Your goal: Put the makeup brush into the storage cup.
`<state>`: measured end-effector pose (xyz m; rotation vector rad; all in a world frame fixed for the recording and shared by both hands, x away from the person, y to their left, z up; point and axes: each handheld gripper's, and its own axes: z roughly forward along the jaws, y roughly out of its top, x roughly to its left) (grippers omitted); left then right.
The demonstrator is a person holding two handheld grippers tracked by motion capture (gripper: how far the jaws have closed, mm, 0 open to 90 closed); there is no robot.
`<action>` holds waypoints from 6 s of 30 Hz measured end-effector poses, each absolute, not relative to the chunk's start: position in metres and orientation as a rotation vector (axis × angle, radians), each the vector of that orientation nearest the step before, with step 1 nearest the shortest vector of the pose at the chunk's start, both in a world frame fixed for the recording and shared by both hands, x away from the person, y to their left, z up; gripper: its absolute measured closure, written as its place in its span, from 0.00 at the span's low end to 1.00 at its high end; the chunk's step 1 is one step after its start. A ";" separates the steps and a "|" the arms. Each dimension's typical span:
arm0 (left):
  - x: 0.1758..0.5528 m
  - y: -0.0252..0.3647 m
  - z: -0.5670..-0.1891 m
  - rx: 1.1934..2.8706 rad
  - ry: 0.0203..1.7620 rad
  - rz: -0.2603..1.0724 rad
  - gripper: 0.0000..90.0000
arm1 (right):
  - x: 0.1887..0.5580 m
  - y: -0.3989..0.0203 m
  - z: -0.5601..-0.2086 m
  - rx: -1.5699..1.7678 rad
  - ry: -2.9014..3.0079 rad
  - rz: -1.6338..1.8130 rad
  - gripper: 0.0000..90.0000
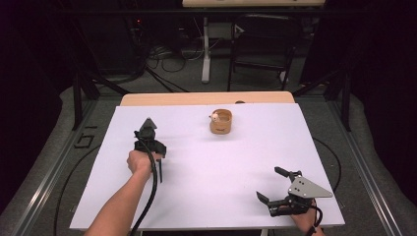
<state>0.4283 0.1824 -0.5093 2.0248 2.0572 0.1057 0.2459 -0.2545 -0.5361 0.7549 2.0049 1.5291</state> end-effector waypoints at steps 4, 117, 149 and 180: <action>0.429 0.180 -0.511 2.038 2.048 0.087 0.63 | 0.246 -0.254 -0.536 0.751 2.008 1.525 0.01; 0.389 0.170 -0.464 2.109 1.287 0.337 0.92 | 0.252 -0.251 -0.540 0.827 2.054 1.494 0.01; 0.353 0.153 -0.476 1.924 0.922 0.343 0.92 | 0.264 -0.249 -0.542 0.961 2.107 1.418 0.00; 0.347 0.121 -0.496 1.738 0.777 0.320 0.92 | 0.288 -0.229 -0.531 1.067 2.113 1.436 0.00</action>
